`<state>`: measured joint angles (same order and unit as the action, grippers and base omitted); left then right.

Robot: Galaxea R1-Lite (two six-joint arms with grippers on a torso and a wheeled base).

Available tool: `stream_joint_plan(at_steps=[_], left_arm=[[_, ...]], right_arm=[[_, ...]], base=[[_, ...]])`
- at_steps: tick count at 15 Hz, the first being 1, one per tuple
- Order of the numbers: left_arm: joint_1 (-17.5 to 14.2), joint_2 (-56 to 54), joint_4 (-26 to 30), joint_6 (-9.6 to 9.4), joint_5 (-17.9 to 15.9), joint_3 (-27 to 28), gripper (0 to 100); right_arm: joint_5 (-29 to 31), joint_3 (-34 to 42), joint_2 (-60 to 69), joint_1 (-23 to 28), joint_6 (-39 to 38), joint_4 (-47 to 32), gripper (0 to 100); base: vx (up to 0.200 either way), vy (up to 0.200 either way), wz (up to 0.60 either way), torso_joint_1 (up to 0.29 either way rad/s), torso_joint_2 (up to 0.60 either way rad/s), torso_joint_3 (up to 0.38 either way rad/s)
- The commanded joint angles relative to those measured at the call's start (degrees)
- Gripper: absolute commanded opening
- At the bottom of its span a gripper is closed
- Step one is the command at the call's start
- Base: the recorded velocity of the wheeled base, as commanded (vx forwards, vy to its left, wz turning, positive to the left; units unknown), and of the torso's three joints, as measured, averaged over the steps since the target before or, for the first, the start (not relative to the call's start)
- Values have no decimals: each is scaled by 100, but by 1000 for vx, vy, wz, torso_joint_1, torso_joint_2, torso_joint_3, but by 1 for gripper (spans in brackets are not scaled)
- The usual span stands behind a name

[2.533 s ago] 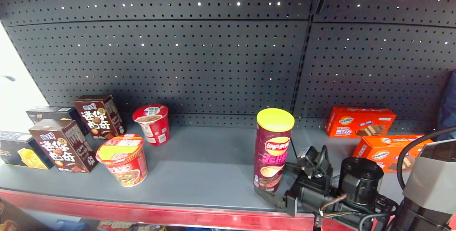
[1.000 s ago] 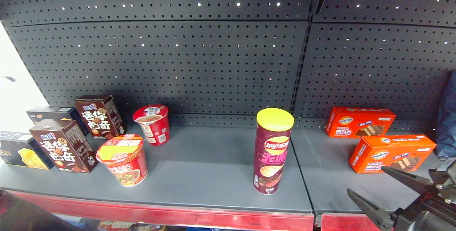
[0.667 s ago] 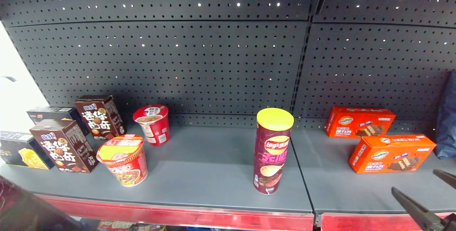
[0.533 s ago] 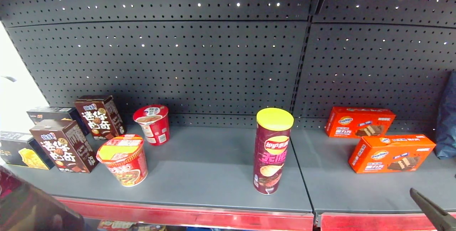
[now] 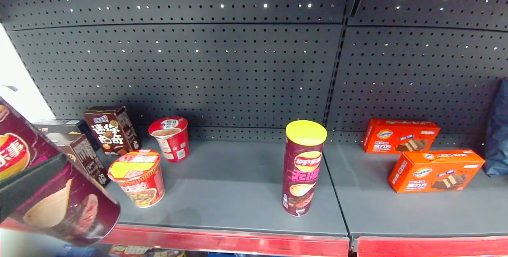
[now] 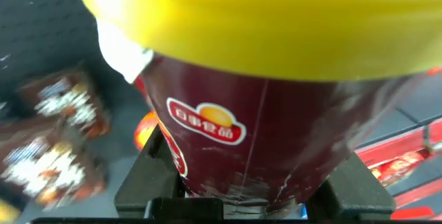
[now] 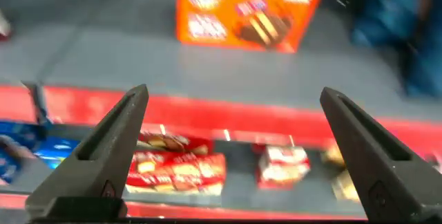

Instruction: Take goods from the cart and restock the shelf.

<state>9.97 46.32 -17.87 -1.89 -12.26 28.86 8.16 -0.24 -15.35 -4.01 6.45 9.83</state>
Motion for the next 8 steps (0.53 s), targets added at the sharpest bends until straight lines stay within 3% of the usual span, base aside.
stream_joint_plan(at_steps=[1,3,8], left_arm=[[260,773,-410,4,5,32,0],[374,1098,-683,4,-13,85,0],[699,1722,-691,13,-30,525,0]], right_arm=[[248,-107,1535,410,-118,-886,100],[336,-55,1535,410,-135,-763,100],[371,-55,1535,410,-82,-772,100]], base=[[0,0,0,0,0,0],[0,0,0,0,0,0],[0,0,0,0,0,0]])
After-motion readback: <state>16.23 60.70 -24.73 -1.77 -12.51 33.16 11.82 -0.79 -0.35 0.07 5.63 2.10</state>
